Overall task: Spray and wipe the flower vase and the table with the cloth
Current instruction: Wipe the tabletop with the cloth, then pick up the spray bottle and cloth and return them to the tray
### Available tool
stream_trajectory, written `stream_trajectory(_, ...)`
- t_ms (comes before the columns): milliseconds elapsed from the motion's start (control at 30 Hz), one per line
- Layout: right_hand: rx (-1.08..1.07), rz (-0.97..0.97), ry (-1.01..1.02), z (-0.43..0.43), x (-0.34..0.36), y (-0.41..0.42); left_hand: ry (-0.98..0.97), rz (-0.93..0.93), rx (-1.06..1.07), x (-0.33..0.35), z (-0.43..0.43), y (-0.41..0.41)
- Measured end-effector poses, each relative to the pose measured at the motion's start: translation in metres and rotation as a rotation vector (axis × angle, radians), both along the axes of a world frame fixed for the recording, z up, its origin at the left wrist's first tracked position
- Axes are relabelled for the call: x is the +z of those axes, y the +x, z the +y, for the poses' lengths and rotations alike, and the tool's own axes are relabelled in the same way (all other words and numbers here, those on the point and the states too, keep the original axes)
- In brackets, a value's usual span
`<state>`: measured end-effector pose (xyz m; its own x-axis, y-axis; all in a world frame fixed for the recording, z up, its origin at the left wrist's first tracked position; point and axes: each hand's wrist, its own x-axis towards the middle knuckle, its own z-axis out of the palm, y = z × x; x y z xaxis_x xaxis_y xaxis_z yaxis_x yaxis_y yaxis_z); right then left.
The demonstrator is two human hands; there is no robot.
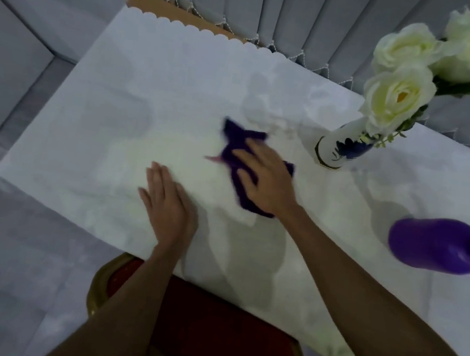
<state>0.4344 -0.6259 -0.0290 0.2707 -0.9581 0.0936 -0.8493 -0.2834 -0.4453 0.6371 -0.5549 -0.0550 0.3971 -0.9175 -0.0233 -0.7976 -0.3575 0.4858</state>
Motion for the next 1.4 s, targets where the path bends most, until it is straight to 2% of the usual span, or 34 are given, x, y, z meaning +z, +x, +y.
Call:
stream_trajectory(67,-0.357,-0.012,0.033,0.03,0.002,0.004,0.011,-0.082,-0.033,0.001,0.002,0.004)
stream_trajectory(100,-0.379,-0.019,0.029,0.045,0.0,0.014,0.015,-0.113,-0.039,0.001,0.002,0.0)
stream_trajectory(133,-0.261,-0.038,0.007,0.063,-0.003,0.024,0.025,-0.124,-0.036,0.0,0.003,-0.003)
stream_trajectory(200,0.121,-0.034,0.012,0.108,-0.008,0.029,0.057,-0.125,-0.062,0.0,0.003,-0.005)
stream_trajectory(233,0.244,-0.004,0.037,0.129,-0.007,0.018,0.074,-0.13,-0.071,-0.001,0.002,-0.003)
stream_trajectory(267,0.27,0.028,0.048,0.143,-0.007,-0.001,0.087,-0.13,-0.072,-0.001,-0.001,0.0)
stream_trajectory(333,0.066,0.076,0.027,0.169,-0.007,-0.049,0.088,-0.119,-0.115,0.003,-0.004,-0.005)
stream_trajectory(433,-0.556,0.075,-0.002,0.206,0.001,-0.096,0.066,-0.138,-0.308,0.012,-0.001,-0.039)
stream_trajectory(467,-0.703,0.073,-0.005,0.213,0.001,-0.095,0.071,-0.144,-0.398,0.014,0.004,-0.056)
stream_trajectory(500,-0.755,0.067,0.009,0.219,0.0,-0.087,0.084,-0.151,-0.497,0.016,0.011,-0.075)
stream_trajectory(533,-0.71,0.064,0.026,0.225,-0.001,-0.077,0.097,-0.158,-0.604,0.017,0.02,-0.094)
stream_trajectory(600,-0.44,0.122,0.046,0.241,-0.005,-0.071,0.119,-0.171,-0.796,0.02,0.038,-0.133)
stream_trajectory(633,-0.353,0.183,0.034,0.25,-0.006,-0.081,0.137,-0.167,-0.867,0.021,0.048,-0.152)
stream_trajectory(667,-0.352,0.23,0.017,0.26,-0.005,-0.098,0.161,-0.143,-0.914,0.021,0.058,-0.169)
stream_trajectory(700,-0.436,0.248,0.015,0.271,-0.006,-0.116,0.185,-0.11,-0.94,0.022,0.067,-0.182)
stream_trajectory(767,-0.773,0.203,0.087,0.293,-0.005,-0.146,0.221,-0.067,-0.971,0.02,0.084,-0.197)
stream_trajectory(833,-1.121,0.101,0.178,0.305,-0.003,-0.155,0.25,-0.105,-1.0,0.019,0.096,-0.202)
stream_trajectory(867,-1.208,0.067,0.196,0.304,-0.002,-0.15,0.264,-0.139,-1.014,0.019,0.1,-0.202)
stream_trajectory(900,-1.2,0.054,0.194,0.3,-0.001,-0.141,0.279,-0.174,-1.026,0.02,0.101,-0.202)
stream_trajectory(933,-1.101,0.048,0.187,0.295,-0.001,-0.13,0.296,-0.199,-1.032,0.02,0.101,-0.201)
stream_trajectory(1033,-0.616,0.068,0.184,0.298,0.001,-0.12,0.343,-0.234,-1.032,0.027,0.111,-0.204)
stream_trajectory(1067,-0.546,0.089,0.189,0.302,0.003,-0.127,0.353,-0.239,-1.035,0.03,0.116,-0.205)
stream_trajectory(1100,-0.567,0.11,0.207,0.303,0.004,-0.136,0.37,-0.232,-1.044,0.032,0.121,-0.206)
stream_trajectory(1200,-0.863,0.066,0.34,0.3,0.01,-0.148,0.419,-0.142,-1.086,0.046,0.13,-0.214)
stream_trajectory(1233,-0.858,0.023,0.371,0.293,0.014,-0.146,0.409,-0.102,-1.11,0.052,0.132,-0.217)
stream_trajectory(1333,-0.617,-0.221,0.374,0.272,0.036,-0.147,0.351,-0.018,-1.187,0.061,0.136,-0.223)
stream_trajectory(1400,-0.669,-0.274,0.296,0.264,0.058,-0.166,0.305,-0.001,-1.188,0.059,0.135,-0.22)
